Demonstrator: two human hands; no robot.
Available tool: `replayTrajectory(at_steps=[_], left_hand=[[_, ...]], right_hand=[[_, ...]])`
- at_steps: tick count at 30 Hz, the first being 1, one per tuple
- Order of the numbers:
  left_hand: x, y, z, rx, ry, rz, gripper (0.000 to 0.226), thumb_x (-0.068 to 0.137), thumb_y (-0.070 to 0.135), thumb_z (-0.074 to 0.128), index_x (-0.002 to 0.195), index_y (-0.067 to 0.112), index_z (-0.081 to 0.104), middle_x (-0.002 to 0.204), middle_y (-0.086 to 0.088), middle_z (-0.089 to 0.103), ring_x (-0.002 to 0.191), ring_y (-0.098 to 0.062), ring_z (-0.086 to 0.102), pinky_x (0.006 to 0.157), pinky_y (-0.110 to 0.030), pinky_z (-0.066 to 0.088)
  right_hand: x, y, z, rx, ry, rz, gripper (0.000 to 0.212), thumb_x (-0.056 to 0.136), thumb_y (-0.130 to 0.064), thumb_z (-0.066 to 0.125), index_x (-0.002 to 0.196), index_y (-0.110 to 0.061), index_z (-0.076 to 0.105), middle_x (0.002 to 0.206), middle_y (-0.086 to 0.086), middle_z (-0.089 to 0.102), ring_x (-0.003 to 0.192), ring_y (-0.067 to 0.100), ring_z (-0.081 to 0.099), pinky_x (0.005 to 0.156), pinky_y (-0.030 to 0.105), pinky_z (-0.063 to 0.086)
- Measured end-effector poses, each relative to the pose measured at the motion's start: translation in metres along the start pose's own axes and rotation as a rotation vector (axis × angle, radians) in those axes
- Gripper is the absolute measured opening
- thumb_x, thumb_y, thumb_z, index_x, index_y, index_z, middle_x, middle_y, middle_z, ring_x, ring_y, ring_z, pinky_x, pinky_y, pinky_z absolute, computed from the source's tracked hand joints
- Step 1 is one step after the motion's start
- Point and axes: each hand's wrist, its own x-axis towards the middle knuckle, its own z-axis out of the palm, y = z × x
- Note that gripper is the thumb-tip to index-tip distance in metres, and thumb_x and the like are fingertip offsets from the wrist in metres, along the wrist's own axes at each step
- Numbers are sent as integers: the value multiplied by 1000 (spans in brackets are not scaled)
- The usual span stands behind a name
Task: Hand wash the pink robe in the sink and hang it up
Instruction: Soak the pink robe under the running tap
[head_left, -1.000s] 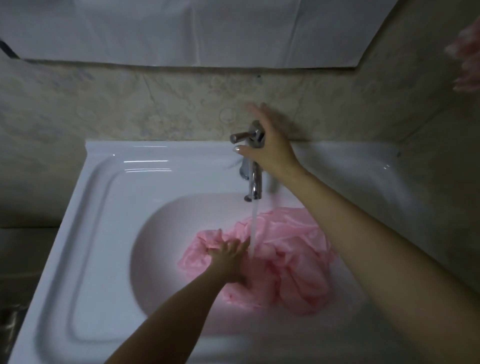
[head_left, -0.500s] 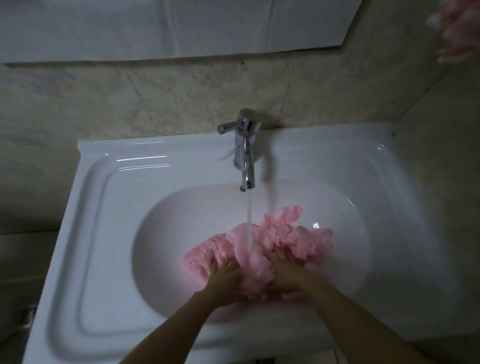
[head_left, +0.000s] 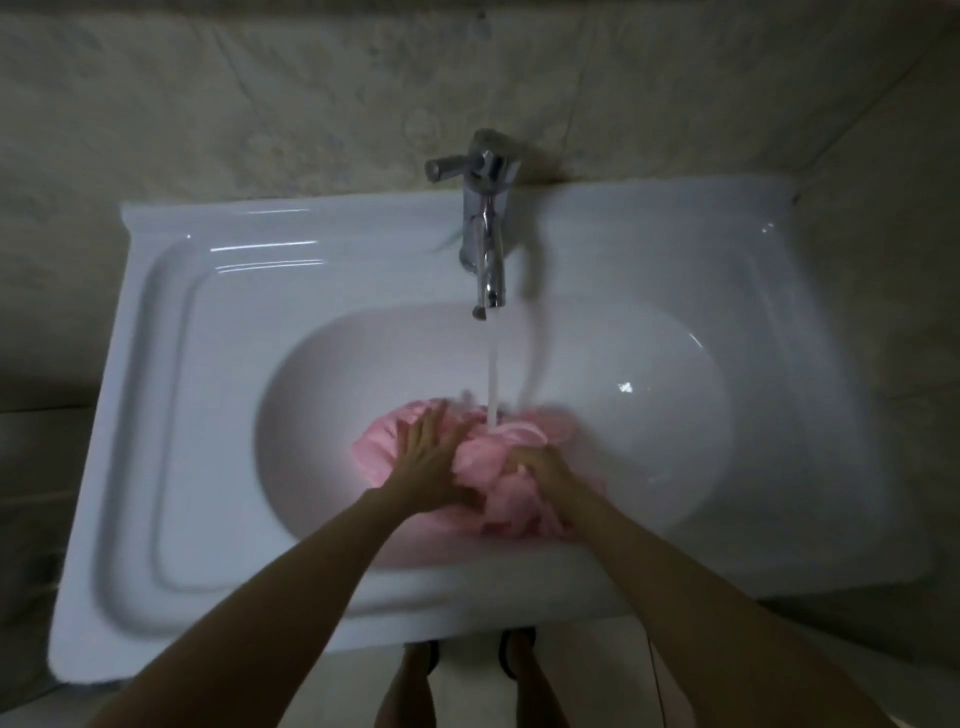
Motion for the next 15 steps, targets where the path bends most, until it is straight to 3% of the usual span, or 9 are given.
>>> replayTrajectory(at_steps=[2, 5, 7, 8, 10, 12, 14, 15], left_hand=[[1, -1, -14, -140, 78, -91, 126, 40, 83, 43, 149, 26, 13, 156, -12, 11, 144, -31, 6, 115, -55, 6], [-9, 8, -50, -552, 91, -86, 114, 48, 86, 51, 143, 27, 29, 139, -5, 45, 127, -27, 45, 107, -52, 33], [-14, 6, -81, -625, 70, -81, 104, 52, 88, 47, 137, 30, 35, 131, -4, 52, 113, -24, 55, 96, -43, 46], [-16, 5, -95, -613, 61, -86, 100, 53, 88, 48, 135, 31, 37, 128, -3, 53, 108, -23, 57, 92, -40, 49], [-18, 8, -114, -496, 96, -117, 90, 59, 80, 59, 130, 29, 40, 120, 1, 56, 100, -21, 58, 87, -35, 49], [-15, 16, -110, -226, 168, -156, 81, 67, 68, 66, 129, 22, 41, 114, 4, 53, 99, -19, 54, 86, -33, 43], [-14, 24, -84, 22, 129, -188, 80, 71, 64, 66, 132, 20, 37, 121, 1, 55, 106, -21, 54, 92, -36, 40], [-17, 24, -65, 76, 50, -197, 83, 73, 62, 65, 137, 21, 33, 127, -2, 54, 111, -23, 54, 95, -37, 40]], right_hand=[[8, -8, 5, 306, 11, -33, 11, 69, -9, 62, 61, -16, 59, 53, -2, 49, 63, 20, 40, 55, 23, 40], [15, -27, 13, 589, 17, -98, 19, 58, -10, 62, 71, -17, 50, 67, 7, 47, 63, 23, 50, 62, 26, 47], [11, -41, 14, 718, -60, -88, 33, 46, -12, 68, 69, -17, 45, 67, 6, 46, 61, 23, 51, 63, 25, 50], [8, -46, 14, 759, -80, -111, 32, 46, -14, 70, 65, -16, 45, 62, 4, 47, 57, 21, 51, 60, 24, 51], [1, -49, 19, 782, -102, -123, 15, 72, -15, 61, 65, -15, 48, 56, 0, 53, 51, 16, 54, 52, 20, 51], [3, -40, 22, 517, -37, -43, 20, 97, -12, 41, 82, -16, 53, 79, 0, 62, 65, 12, 60, 53, 18, 52], [8, -26, 25, 123, 78, 21, 15, 99, -25, 44, 105, -18, 56, 109, 5, 60, 90, 17, 61, 67, 21, 51], [15, -16, 23, -73, 180, 57, 30, 96, -35, 51, 118, -14, 53, 121, 9, 56, 104, 24, 58, 78, 25, 49]])
